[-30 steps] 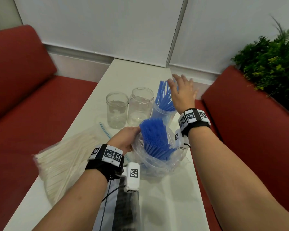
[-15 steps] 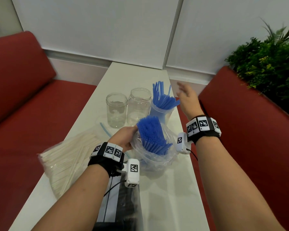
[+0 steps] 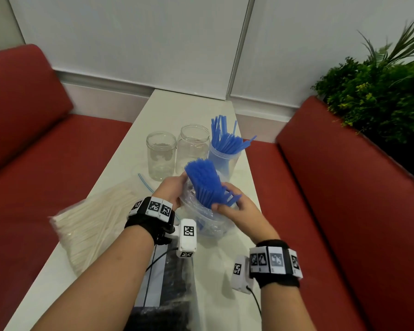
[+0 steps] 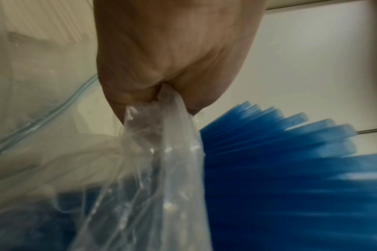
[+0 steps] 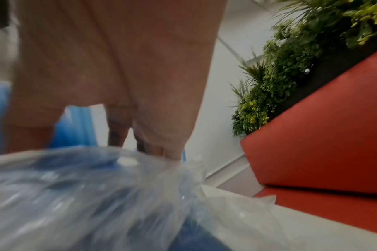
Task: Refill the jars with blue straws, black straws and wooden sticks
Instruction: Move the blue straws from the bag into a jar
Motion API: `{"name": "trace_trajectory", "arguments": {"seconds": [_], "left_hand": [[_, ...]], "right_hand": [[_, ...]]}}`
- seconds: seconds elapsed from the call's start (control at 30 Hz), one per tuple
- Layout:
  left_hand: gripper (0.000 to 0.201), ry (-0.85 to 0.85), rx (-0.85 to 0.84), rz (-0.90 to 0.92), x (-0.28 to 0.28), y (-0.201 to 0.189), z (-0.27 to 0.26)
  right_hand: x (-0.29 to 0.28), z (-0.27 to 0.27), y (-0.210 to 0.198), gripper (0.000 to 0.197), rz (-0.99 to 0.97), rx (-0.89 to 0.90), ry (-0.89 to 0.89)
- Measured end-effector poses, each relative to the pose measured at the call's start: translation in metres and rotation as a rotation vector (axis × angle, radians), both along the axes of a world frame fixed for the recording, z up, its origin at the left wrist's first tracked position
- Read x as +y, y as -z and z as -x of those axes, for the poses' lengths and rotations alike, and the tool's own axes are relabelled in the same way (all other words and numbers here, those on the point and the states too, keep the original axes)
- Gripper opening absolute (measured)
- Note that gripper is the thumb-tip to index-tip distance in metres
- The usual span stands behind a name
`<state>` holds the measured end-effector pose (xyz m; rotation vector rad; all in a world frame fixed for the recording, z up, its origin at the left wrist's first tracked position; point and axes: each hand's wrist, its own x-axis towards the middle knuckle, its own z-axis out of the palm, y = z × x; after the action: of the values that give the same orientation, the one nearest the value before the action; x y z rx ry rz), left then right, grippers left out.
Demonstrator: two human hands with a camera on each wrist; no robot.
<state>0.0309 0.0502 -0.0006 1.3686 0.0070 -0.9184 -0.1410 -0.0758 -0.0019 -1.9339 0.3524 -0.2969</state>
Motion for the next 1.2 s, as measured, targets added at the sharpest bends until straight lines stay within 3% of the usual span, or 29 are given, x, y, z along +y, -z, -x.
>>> {"name": "trace_trajectory", "arguments": {"seconds": [0.17, 0.33, 0.5, 0.7, 0.87, 1.03, 1.2], "left_hand": [[0.046, -0.038, -0.001, -0.022, -0.004, 0.001, 0.004], [0.045, -0.026, 0.009, -0.056, -0.007, -0.002, 0.005], [0.044, -0.036, 0.002, -0.050, -0.007, 0.001, 0.008], [0.044, -0.023, -0.004, -0.042, -0.003, 0.004, 0.008], [0.043, -0.004, 0.022, -0.023, -0.002, 0.004, 0.011], [0.045, -0.010, 0.027, -0.006, 0.001, 0.002, 0.011], [0.044, -0.018, 0.023, -0.012, 0.002, 0.000, 0.006]], "right_hand": [[0.013, -0.010, -0.001, 0.026, 0.025, -0.120, 0.314], [0.011, -0.015, -0.019, 0.033, -0.088, -0.316, 0.428], [0.018, -0.017, -0.019, 0.030, -0.122, -0.270, 0.413], [0.015, -0.010, -0.041, 0.019, -0.117, -0.411, 0.379], [0.017, -0.007, -0.046, 0.010, -0.194, -0.419, 0.363], [-0.002, -0.005, -0.090, 0.014, -0.244, -0.530, 0.345], [-0.013, -0.014, -0.123, 0.011, -0.216, -0.416, 0.248]]}}
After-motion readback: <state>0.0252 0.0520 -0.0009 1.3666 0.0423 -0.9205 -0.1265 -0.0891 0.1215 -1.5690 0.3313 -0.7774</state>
